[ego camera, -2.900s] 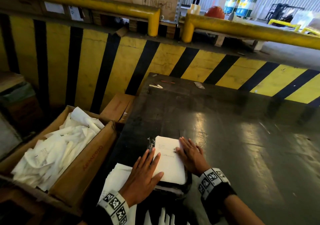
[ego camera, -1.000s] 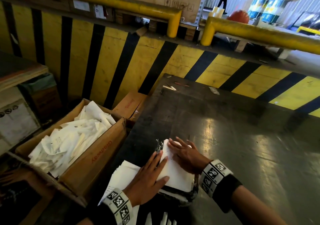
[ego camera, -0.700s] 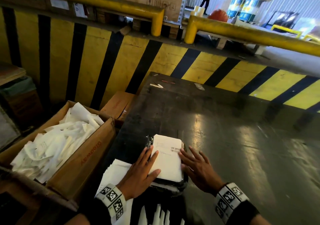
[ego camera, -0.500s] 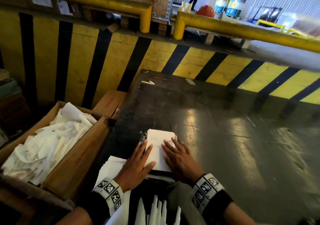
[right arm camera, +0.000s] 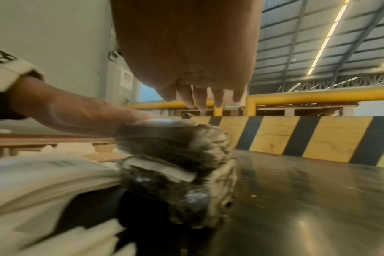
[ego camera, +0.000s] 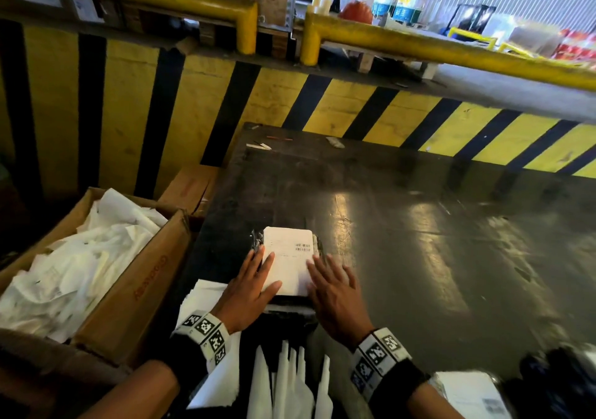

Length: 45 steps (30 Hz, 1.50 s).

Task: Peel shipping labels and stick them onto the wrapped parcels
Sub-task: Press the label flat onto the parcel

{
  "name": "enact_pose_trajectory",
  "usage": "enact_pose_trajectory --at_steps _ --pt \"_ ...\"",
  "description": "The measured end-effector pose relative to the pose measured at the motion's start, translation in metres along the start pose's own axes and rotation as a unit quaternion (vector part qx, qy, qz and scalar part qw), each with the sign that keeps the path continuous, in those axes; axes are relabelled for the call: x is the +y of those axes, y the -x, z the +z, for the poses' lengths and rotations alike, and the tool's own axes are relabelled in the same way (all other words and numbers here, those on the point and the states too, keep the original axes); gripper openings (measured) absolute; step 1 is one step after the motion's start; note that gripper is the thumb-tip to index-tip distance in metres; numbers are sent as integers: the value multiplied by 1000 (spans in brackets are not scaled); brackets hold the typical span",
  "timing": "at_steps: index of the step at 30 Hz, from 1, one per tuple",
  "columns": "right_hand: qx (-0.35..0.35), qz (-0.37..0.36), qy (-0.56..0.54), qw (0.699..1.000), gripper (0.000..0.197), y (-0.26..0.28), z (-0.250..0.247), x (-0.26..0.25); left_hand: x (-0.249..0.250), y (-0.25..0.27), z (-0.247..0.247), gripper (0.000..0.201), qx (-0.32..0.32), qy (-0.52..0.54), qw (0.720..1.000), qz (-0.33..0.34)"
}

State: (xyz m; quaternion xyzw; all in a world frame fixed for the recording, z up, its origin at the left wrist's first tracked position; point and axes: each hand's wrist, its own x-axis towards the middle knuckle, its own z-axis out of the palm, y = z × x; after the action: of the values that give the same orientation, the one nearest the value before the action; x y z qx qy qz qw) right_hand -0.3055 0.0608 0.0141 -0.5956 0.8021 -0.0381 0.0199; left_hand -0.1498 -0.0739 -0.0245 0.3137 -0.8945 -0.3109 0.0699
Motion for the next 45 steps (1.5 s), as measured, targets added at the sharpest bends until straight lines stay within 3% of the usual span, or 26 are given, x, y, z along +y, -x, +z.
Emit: enact_pose_trajectory --at_steps 4,10,14,16,21,25,29,33,36,38,40,45 --pt "18 -71 -14 997 61 5 20 -21 2 1 -2 115 -2 -3 1000 1" --pt "9 -3 20 1000 51 34 36 12 4 2 -3 113 -13 -6 1000 -7" --pt "26 47 -7 999 54 35 23 9 6 2 -2 76 -19 -15 1000 -13" --pt "44 40 -7 998 55 31 21 -7 6 2 -1 67 -15 -14 1000 -14" --pt "51 -63 70 994 53 28 40 -26 1 -1 1 66 -12 -19 1000 -2" --pt "68 -47 88 993 59 40 45 -1 -2 -1 2 68 -11 -17 1000 7" --pt "29 -27 69 997 51 49 43 22 -2 -2 2 70 -19 -16 1000 8" --pt "65 14 -41 997 59 42 31 26 -4 -2 1 104 -4 -112 994 19" --pt "95 0 -103 990 79 17 19 18 6 3 3 74 68 -222 968 96" --pt "82 -5 -121 989 73 -4 13 10 12 10 11 51 78 -255 951 157" --pt "51 1 -138 989 58 -24 13 3 15 19 22 49 82 -285 937 187" --pt "31 -3 -124 992 78 -42 35 -1 -6 39 13 52 97 -320 927 172"
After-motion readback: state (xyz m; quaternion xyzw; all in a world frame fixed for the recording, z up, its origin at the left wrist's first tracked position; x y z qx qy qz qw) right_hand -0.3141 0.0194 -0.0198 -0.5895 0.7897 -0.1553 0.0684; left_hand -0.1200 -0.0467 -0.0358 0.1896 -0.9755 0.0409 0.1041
